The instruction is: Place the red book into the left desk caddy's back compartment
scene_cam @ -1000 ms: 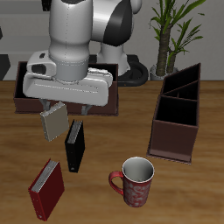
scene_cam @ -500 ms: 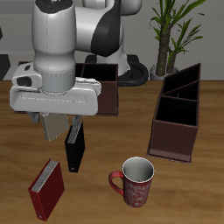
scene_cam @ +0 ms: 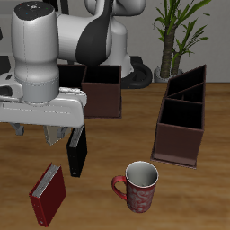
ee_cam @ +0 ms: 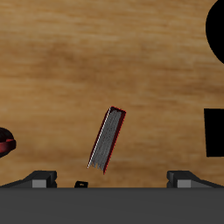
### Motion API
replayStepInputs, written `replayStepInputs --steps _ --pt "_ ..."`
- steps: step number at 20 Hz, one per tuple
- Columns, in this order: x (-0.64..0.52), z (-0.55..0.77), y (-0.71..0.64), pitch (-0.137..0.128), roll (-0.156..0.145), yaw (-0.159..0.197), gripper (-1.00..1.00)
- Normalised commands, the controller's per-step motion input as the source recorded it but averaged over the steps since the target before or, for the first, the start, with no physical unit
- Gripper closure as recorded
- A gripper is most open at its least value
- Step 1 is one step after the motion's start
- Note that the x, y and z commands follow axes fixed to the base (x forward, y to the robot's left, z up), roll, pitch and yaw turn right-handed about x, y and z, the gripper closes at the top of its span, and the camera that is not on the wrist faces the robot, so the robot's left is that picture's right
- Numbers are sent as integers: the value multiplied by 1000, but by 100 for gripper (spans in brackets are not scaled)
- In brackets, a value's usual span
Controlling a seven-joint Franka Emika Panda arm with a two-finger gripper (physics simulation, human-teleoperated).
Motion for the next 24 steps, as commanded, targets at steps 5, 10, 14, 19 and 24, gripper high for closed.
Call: replayStepInputs --steps 5,10,14,19,24 --pt "96 -146 -77 -8 1 -26 -100" --pt "90 -304 154 -12 59 -30 -100" --pt "80 -243 44 -4 27 -27 -100" --pt "71 -176 -58 1 -14 -32 -100" --pt "55 -179 4 -6 1 -26 -100"
